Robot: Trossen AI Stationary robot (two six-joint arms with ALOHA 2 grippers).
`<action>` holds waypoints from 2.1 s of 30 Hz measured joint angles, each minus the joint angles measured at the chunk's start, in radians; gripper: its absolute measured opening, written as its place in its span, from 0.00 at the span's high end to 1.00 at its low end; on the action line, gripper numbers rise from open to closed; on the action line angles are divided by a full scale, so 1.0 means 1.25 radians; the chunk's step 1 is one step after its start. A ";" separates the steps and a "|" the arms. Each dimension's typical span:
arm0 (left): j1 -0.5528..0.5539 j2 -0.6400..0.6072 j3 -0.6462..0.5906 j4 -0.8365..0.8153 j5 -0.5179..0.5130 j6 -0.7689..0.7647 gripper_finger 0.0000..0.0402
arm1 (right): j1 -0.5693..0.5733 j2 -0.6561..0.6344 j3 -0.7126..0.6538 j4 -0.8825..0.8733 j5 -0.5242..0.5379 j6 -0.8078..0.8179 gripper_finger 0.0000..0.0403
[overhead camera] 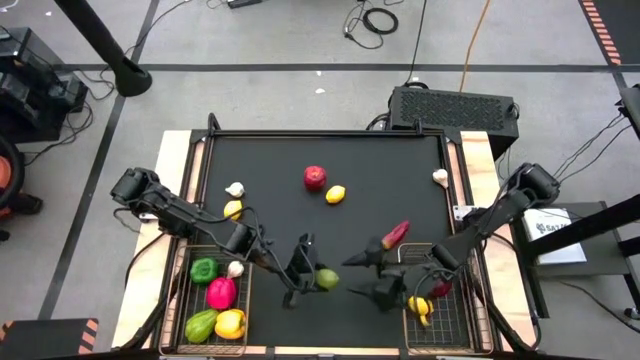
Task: Sort produce into baskets
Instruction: Put the lime into the right gold wire basket
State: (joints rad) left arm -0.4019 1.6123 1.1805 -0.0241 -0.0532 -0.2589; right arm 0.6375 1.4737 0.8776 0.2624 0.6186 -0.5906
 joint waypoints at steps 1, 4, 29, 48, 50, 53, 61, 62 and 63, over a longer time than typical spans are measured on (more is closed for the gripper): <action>0.000 0.000 0.000 0.001 0.000 -0.008 0.48 | 0.000 0.014 0.000 0.020 0.012 -0.041 0.12; 0.000 0.000 0.000 0.001 0.000 -0.017 0.48 | 0.000 0.051 0.008 0.074 0.045 -0.140 0.12; -0.014 0.000 0.000 -0.041 0.021 -0.061 0.48 | -0.015 0.258 0.228 0.066 0.199 -0.367 0.23; -0.016 0.000 0.000 -0.072 -0.020 -0.032 0.48 | -0.007 0.259 0.226 0.011 0.220 -0.354 0.57; -0.015 0.000 0.000 -0.073 -0.028 -0.027 0.47 | -0.006 0.259 0.226 0.005 0.225 -0.347 0.58; -0.015 0.000 0.000 -0.072 -0.024 -0.008 0.45 | -0.005 0.259 0.226 0.005 0.225 -0.333 0.57; -0.014 0.000 0.000 -0.078 -0.011 0.030 0.47 | 0.002 0.259 0.226 0.018 0.219 -0.333 0.33; -0.013 0.000 -0.001 -0.078 -0.010 0.030 0.47 | 0.005 0.259 0.226 0.018 0.217 -0.335 0.30; -0.013 0.001 -0.001 -0.079 -0.010 0.031 0.47 | 0.007 0.259 0.226 0.018 0.211 -0.336 0.28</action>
State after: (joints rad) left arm -0.4187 1.6133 1.1797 -0.1231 -0.0652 -0.2203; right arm 0.6458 1.7969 1.1606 0.2852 0.8817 -1.0103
